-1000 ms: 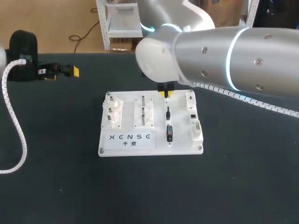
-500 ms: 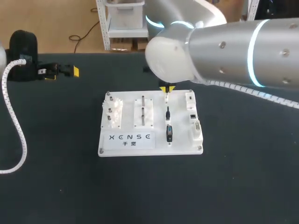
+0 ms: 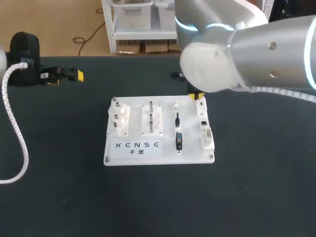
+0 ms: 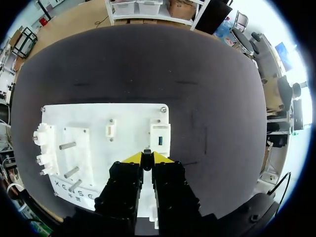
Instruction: Insert the USB connector, Ethernet cable, and multi-pin plug into their matching sockets one by one.
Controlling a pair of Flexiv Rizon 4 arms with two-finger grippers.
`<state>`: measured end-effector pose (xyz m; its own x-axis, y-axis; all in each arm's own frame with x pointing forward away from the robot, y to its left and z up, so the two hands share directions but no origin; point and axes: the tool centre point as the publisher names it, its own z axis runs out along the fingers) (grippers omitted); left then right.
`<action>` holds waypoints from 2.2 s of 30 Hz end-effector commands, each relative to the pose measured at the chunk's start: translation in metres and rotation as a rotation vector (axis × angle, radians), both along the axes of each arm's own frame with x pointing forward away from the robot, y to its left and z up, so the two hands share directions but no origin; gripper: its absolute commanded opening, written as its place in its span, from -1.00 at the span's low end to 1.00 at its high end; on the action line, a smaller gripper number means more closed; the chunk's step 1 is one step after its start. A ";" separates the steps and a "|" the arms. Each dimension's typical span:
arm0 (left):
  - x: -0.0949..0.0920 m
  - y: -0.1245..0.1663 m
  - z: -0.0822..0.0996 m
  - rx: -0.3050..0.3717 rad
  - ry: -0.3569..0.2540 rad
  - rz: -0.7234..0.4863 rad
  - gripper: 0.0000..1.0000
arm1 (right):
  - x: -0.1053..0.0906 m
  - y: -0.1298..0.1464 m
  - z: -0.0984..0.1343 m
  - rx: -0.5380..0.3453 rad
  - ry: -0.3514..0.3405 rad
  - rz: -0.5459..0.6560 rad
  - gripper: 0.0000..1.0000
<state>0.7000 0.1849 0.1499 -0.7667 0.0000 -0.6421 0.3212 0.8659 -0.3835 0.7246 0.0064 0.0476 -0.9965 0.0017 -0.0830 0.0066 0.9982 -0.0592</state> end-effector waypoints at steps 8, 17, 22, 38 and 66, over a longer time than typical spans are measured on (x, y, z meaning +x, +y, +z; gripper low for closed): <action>0.000 0.000 0.000 0.000 0.000 0.000 1.00 | 0.003 -0.015 -0.011 -0.008 -0.142 -0.014 -1.00; 0.000 0.000 0.000 0.000 0.000 0.000 1.00 | 0.006 -0.018 -0.019 -0.020 -0.125 -0.023 -1.00; 0.000 0.000 0.000 0.000 0.000 0.000 1.00 | 0.006 -0.019 -0.022 -0.023 -0.113 -0.027 -1.00; 0.000 0.000 0.000 0.000 0.000 0.000 1.00 | 0.009 -0.017 -0.025 -0.023 -0.113 -0.023 -1.00; 0.000 0.000 0.000 0.000 0.000 0.000 1.00 | 0.003 -0.016 -0.026 -0.019 -0.091 -0.038 -1.00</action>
